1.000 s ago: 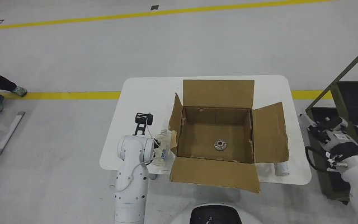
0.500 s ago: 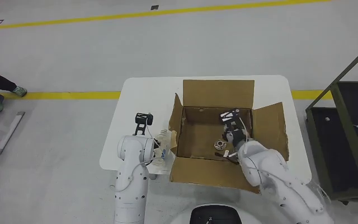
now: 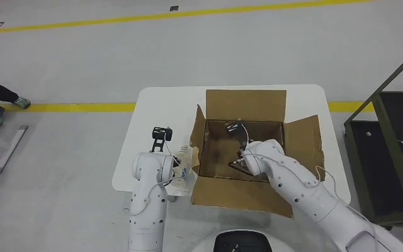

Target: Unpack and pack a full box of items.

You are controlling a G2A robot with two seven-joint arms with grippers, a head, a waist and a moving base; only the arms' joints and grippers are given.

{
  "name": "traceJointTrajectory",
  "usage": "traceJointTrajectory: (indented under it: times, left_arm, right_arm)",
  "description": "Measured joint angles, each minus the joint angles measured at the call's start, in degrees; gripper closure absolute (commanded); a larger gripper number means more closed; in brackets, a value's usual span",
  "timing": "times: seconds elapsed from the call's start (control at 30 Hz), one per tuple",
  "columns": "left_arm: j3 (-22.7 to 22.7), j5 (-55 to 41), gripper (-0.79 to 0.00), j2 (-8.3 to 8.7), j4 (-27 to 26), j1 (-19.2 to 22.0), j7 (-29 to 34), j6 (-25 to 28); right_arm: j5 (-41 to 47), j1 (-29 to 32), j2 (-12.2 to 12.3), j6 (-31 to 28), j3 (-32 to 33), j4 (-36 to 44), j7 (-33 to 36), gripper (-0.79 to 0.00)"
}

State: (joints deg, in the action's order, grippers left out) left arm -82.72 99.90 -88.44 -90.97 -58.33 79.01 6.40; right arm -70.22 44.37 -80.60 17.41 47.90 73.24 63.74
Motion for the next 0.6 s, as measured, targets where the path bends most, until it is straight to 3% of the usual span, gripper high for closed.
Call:
traceJointTrajectory:
  times: [0.2, 0.6]
  left_arm:
    - [0.00, 0.00, -0.785, 0.00, 0.00, 0.00, 0.00, 0.00]
    - [0.00, 0.00, -0.785, 0.00, 0.00, 0.00, 0.00, 0.00]
  right_arm:
    - [0.31, -0.06, -0.59, -2.32, -0.72, -2.58, 1.57, -0.360]
    - [-0.20, 2.10, -0.53, -5.32, 1.10, -2.85, 1.19, -0.388]
